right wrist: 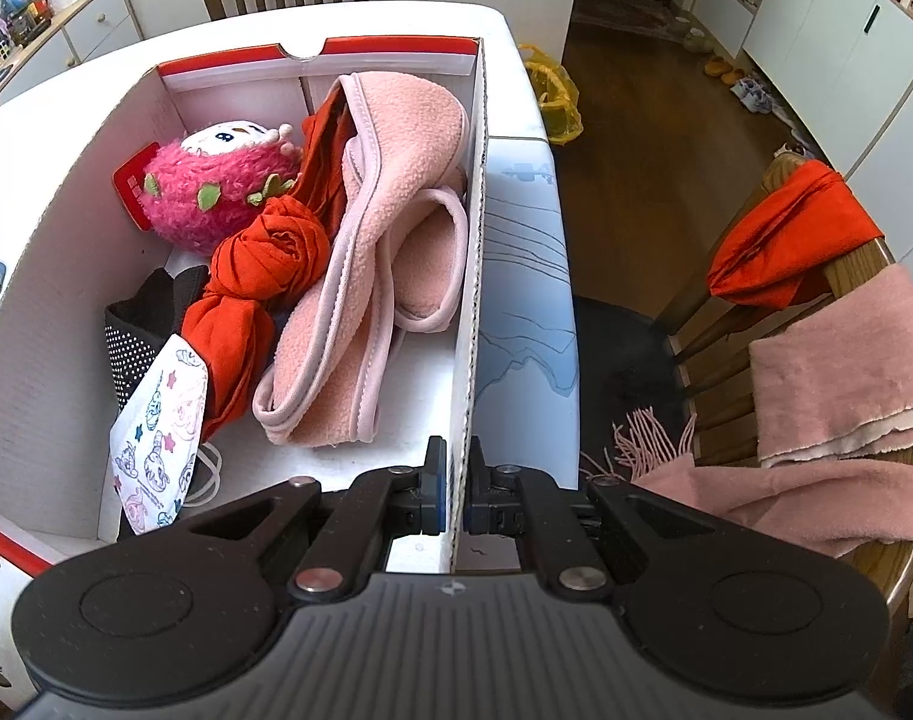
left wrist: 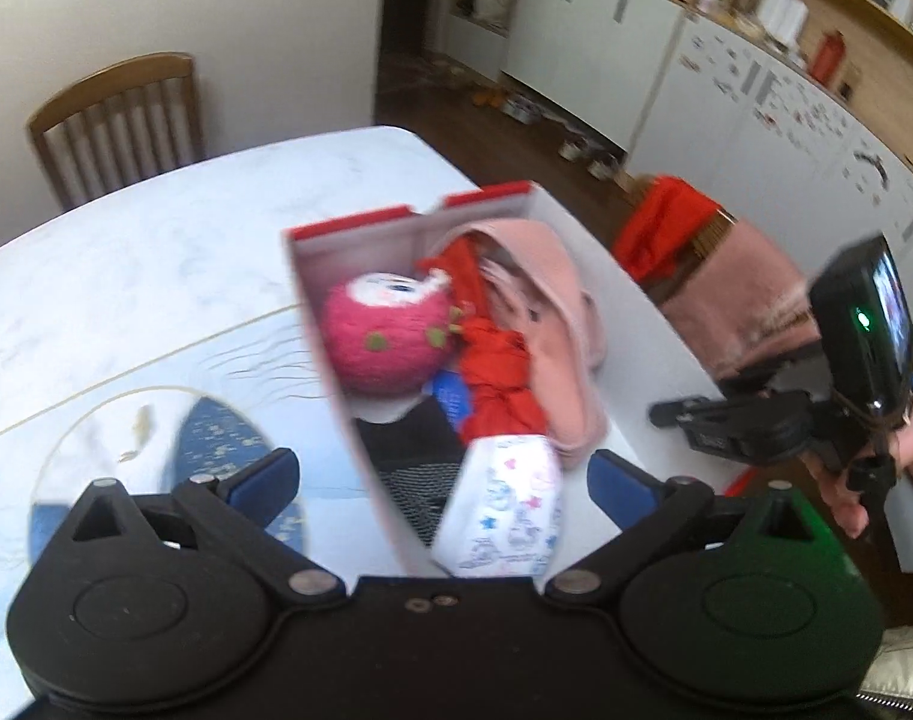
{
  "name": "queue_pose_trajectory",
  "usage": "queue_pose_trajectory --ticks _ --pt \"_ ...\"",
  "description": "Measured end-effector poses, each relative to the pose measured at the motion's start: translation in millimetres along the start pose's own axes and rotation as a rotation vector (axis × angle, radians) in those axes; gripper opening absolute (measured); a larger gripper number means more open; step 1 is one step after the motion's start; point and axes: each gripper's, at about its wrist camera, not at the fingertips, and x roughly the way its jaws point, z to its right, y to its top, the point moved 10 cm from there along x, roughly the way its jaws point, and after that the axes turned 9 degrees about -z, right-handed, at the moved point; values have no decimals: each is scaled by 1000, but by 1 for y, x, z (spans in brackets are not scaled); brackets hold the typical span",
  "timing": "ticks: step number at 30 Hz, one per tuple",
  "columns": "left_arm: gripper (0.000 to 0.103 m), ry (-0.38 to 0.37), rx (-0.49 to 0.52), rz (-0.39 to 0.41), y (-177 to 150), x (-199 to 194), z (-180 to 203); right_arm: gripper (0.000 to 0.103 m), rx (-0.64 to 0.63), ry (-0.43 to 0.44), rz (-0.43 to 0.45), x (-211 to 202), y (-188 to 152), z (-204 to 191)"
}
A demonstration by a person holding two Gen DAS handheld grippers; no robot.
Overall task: Organize objects
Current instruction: 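Move the left gripper to the black USB cable and grasp it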
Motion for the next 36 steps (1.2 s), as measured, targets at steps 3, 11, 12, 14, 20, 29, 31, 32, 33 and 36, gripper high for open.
queue_pose_trajectory --ticks 3,11,12,14,20,29,31,32,33,36 --pt "102 35 -42 19 -3 -9 -24 4 0 -4 -1 0 0 -1" --pt "102 142 -180 40 -24 -24 -105 4 -2 -18 -6 0 0 -2" --pt "102 155 -195 38 -28 -25 -114 4 -2 -20 -6 -1 0 -2" --pt "102 180 -220 29 -37 -24 -130 4 -3 -23 -7 0 0 -2" --pt "102 235 -266 -13 -68 -15 -165 4 -5 -33 -11 0 0 -3" --pt "101 282 -245 -29 -85 16 -188 5 -10 -48 -17 0 1 -5" --pt "100 287 -221 -39 -87 26 -191 5 -12 -50 -19 0 0 -5" --pt "99 287 -215 -48 -88 31 -191 5 -13 -50 -18 0 0 -5" --pt "99 282 -208 -56 -89 36 -192 5 -14 -51 -19 0 0 -5" --pt "98 252 -183 -68 -91 48 -191 5 -14 -52 -20 0 0 -5"
